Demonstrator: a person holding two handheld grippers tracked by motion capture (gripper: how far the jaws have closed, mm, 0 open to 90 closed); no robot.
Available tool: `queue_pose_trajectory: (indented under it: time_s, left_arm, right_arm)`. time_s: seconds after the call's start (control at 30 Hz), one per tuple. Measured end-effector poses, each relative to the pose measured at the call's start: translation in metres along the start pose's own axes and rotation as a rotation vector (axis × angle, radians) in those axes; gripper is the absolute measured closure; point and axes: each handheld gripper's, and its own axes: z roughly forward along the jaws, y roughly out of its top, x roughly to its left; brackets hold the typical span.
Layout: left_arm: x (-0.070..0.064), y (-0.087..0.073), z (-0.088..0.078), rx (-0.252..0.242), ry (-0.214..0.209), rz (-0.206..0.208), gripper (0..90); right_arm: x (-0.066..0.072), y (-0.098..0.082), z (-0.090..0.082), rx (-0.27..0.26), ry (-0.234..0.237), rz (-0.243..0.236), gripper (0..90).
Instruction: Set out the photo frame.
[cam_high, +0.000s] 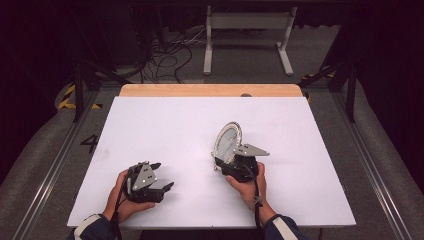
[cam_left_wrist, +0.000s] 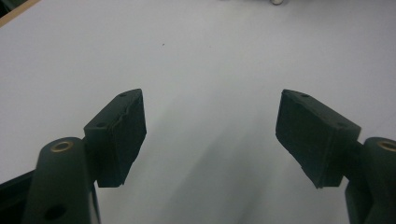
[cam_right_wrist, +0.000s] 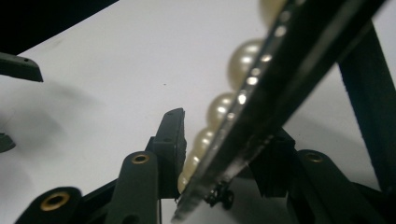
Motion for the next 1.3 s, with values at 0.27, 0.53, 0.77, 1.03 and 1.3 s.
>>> queue_pose_trajectory:
  time_s: [0.27, 0.53, 0.77, 1.03, 1.3]
  left_arm:
    - [0.003, 0.004, 0.008, -0.006, -0.028, -0.019, 24.0]
    - [0.014, 0.024, 0.025, -0.037, -0.086, -0.054, 21.6]
    - [0.024, 0.053, 0.056, -0.060, -0.189, -0.070, 18.6]
    - [0.025, 0.077, 0.089, -0.078, -0.203, -0.079, 17.3]
    - [0.029, 0.089, 0.122, -0.101, -0.218, -0.128, 19.3]
  right_arm:
    - [-0.005, -0.002, -0.007, 0.015, 0.042, -0.012, 66.9]
    - [-0.010, -0.001, -0.012, 0.045, 0.086, -0.035, 70.5]
    - [-0.011, 0.001, -0.015, 0.048, 0.096, -0.046, 65.4]
    - [-0.007, 0.002, -0.038, -0.010, 0.027, -0.133, 56.7]
    - [-0.004, 0.001, -0.061, -0.088, -0.008, -0.162, 70.4]
